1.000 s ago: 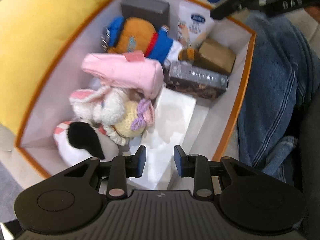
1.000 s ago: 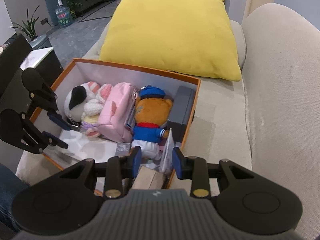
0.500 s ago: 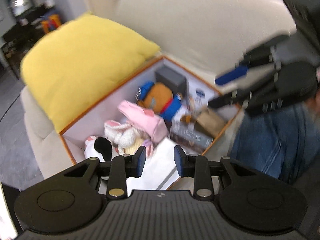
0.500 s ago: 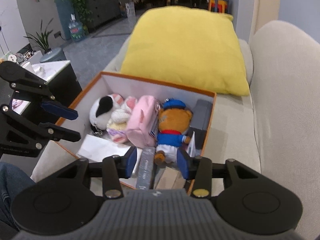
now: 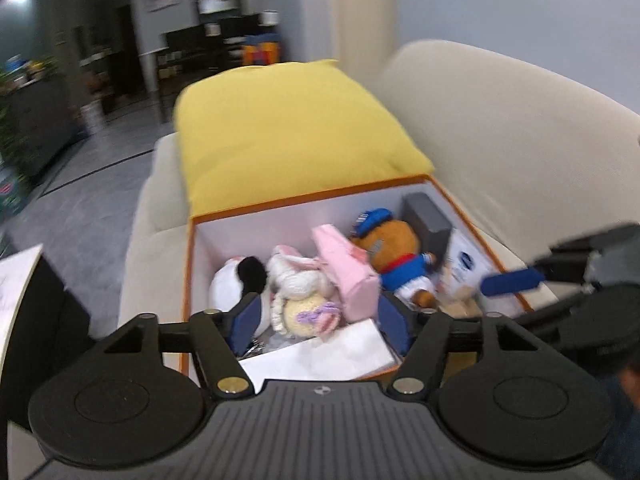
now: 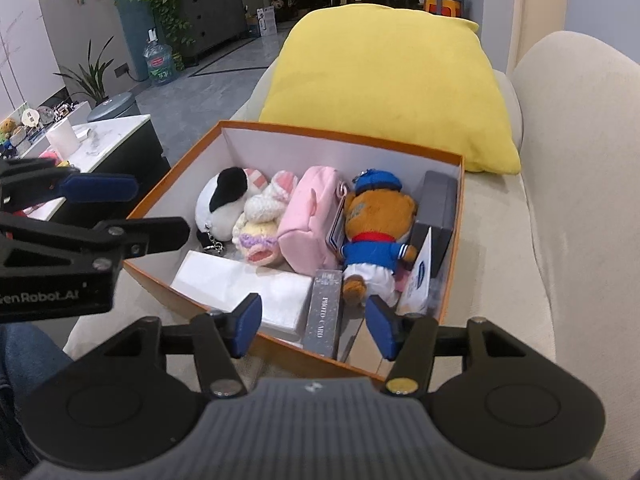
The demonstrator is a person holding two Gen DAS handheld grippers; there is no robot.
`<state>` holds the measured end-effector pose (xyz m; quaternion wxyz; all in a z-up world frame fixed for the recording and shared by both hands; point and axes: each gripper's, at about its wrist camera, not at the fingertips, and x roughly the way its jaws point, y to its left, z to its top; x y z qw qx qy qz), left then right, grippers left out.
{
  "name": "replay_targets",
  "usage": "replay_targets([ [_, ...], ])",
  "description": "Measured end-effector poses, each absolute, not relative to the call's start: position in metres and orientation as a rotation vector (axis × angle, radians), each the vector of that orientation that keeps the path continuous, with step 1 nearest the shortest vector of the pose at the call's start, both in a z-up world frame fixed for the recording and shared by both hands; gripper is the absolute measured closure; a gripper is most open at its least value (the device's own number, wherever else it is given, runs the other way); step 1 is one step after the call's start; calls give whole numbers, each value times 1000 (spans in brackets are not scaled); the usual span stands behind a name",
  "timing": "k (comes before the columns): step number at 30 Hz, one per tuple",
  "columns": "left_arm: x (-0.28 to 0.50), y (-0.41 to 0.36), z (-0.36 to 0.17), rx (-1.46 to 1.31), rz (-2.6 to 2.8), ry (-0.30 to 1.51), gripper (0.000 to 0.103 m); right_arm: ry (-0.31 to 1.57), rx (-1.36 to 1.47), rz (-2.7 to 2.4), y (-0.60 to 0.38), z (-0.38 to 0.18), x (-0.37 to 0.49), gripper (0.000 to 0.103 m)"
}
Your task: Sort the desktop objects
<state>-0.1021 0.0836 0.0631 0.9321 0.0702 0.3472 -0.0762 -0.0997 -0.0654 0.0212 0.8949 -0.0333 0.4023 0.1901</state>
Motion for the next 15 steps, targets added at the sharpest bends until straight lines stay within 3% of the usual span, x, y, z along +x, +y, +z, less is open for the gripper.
replay_targets([
  [15,-103,99,27,55,36,716,21,798,-74,337,-56,-13,-90,39],
])
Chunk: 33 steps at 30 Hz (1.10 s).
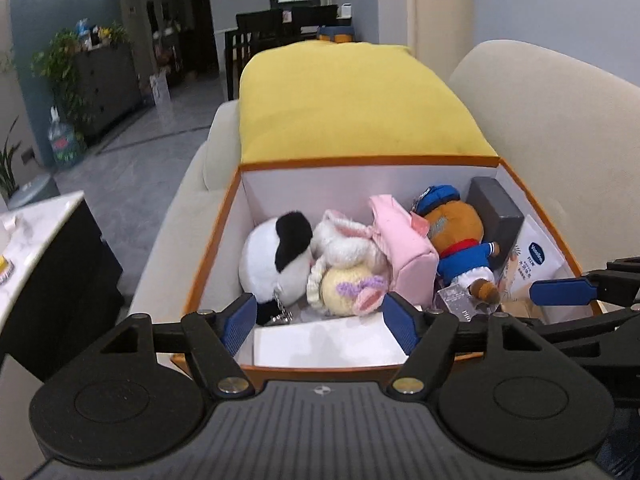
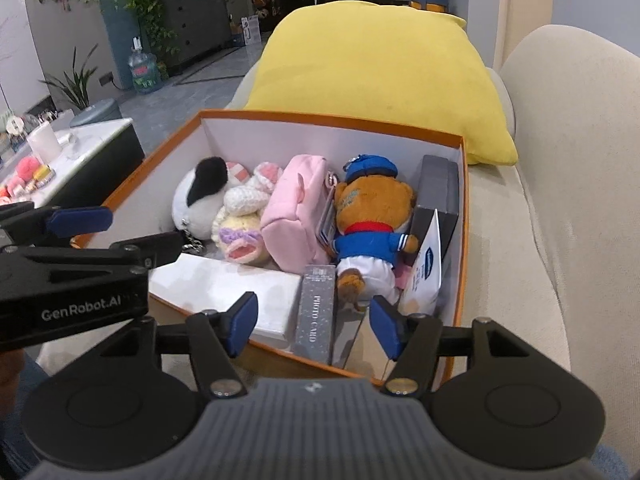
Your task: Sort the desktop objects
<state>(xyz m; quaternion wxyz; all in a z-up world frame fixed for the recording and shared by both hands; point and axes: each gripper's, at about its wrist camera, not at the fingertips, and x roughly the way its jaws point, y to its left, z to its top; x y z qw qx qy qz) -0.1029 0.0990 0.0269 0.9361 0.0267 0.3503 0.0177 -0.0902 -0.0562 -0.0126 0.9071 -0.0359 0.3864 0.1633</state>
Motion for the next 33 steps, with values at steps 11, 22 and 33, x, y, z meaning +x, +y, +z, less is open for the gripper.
replay_targets([
  [11,-99,99,5,33,23,774,20,817,-78,328,-58,-26,-77,38],
  [22,-97,101,3,26,8,787,20,800,-92,328,-57,-27,-77,34],
  [33,-104,102,-5,8,9,699,18,691,-85,307,-60,-35,-87,29],
])
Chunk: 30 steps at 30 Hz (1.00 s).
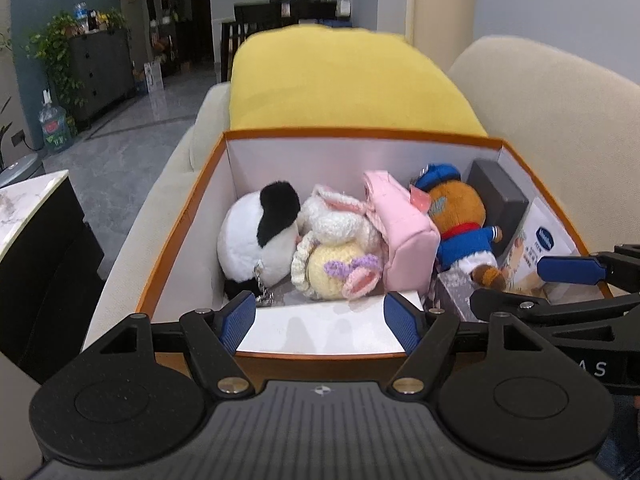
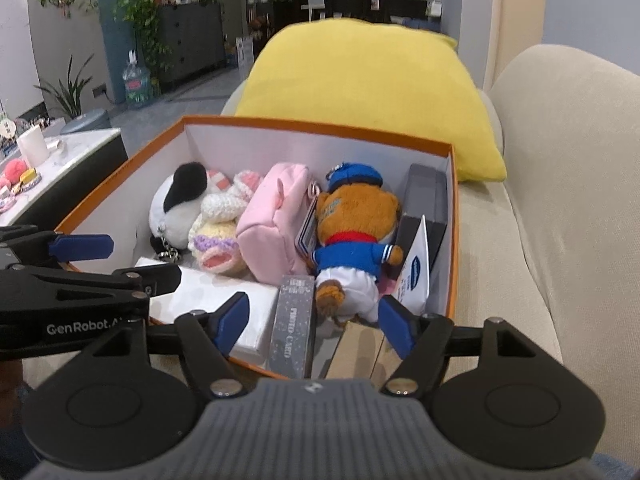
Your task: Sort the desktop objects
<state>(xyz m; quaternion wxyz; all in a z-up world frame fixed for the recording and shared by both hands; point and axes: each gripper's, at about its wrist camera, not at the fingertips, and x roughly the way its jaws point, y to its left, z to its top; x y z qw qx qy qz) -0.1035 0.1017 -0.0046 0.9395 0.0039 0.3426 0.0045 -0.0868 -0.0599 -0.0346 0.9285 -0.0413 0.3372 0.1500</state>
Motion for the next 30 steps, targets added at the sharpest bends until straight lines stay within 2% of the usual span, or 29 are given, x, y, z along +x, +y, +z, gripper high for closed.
replay_targets([
  [2,-106,98,-12,44,60,663,12,662,-96,310,-58,-37,-88,27],
  [7,-115,98,-22,41,88,553,12,609,-130,275,-52,-44,-87,26],
  [30,-115,100,-20,40,68,556,11,581,-127,267,-52,-46,-92,26],
])
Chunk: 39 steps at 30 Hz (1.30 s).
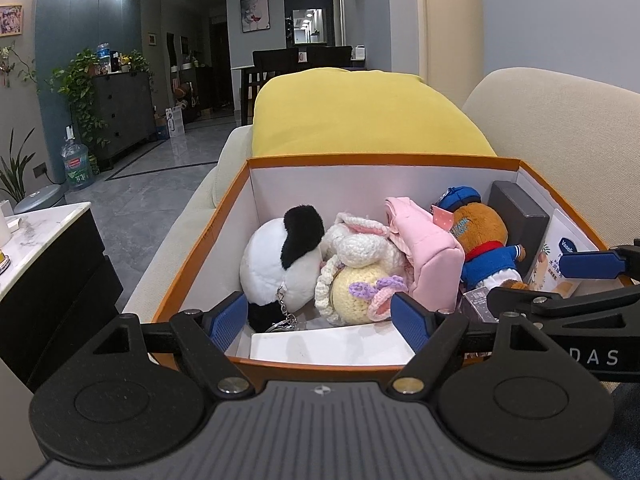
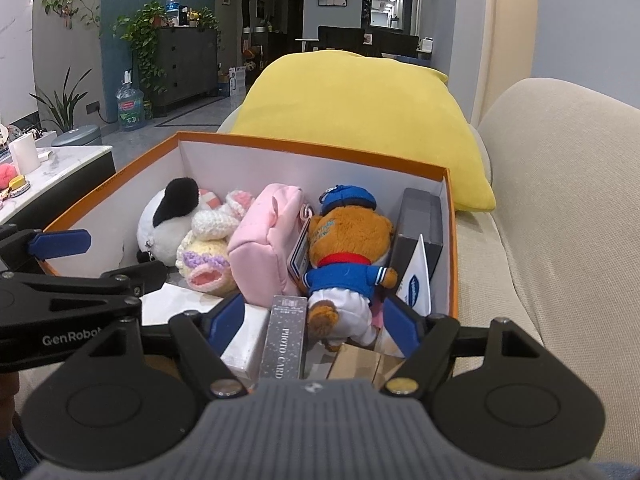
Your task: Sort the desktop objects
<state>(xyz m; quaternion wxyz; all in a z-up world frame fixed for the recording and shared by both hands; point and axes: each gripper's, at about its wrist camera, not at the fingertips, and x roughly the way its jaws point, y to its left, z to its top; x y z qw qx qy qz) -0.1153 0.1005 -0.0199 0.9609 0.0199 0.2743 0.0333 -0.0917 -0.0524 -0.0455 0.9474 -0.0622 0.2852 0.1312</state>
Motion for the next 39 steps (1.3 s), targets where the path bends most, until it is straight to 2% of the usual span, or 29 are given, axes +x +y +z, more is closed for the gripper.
replay_targets([
  [20,-119,98,-15,28,71,563,11,585,-103,264,-55,-42,-93,25],
  [22,-121,97,-9,38,85,554,11,585,-97,260,-56,-38,-94,17],
  [24,-123,95,0,41,98,551,11,592,-88,241,-56,-31,-98,14],
  [31,-130,90,29,54,102,577,11,625,57,199,-70,-15,-108,14],
  [35,-124,101,35,85,119,594,11,584,36,170,-71,-7,-116,17],
  [39,-110,128,48,97,137,616,12,577,15,124,-83,5,-115,31],
])
